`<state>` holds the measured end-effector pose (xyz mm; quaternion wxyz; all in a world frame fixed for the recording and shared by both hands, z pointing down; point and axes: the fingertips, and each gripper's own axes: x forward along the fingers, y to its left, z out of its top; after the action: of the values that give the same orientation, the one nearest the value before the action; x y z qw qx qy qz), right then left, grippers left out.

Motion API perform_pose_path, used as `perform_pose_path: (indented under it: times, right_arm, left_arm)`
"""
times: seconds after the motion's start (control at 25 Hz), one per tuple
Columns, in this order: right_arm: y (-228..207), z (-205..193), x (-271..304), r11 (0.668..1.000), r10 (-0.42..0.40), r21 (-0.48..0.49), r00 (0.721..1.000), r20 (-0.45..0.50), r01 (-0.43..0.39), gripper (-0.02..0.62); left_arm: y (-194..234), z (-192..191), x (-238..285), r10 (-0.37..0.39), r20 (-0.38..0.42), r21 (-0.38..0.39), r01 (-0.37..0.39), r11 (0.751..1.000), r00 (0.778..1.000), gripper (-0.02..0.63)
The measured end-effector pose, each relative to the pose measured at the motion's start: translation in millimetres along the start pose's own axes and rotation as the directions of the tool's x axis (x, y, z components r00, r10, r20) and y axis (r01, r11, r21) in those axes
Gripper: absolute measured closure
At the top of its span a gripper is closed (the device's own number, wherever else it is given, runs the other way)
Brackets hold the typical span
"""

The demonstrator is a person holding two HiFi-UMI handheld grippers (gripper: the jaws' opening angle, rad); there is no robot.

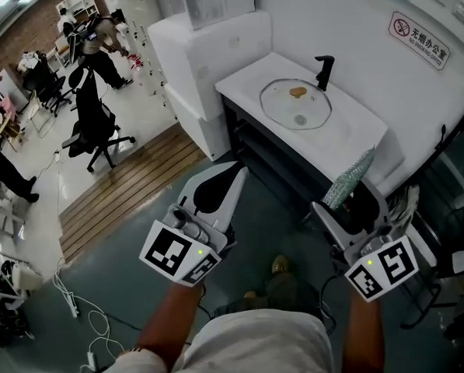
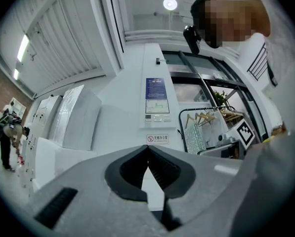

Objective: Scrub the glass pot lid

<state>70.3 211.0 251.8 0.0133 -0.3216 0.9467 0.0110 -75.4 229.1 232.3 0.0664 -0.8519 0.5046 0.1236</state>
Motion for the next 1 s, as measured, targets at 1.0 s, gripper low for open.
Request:
perform_pose_path:
  times: [1.0]
  right_arm:
    - [-172.5,-26.5,139.0,1.000,0.016,0.014,0.999,-0.043,-0.015,0.247]
  left_arm:
    - [126.7,-72.6,172.3,0.041,-0.091,0.016,-0.040,0.999,0.995,0.591]
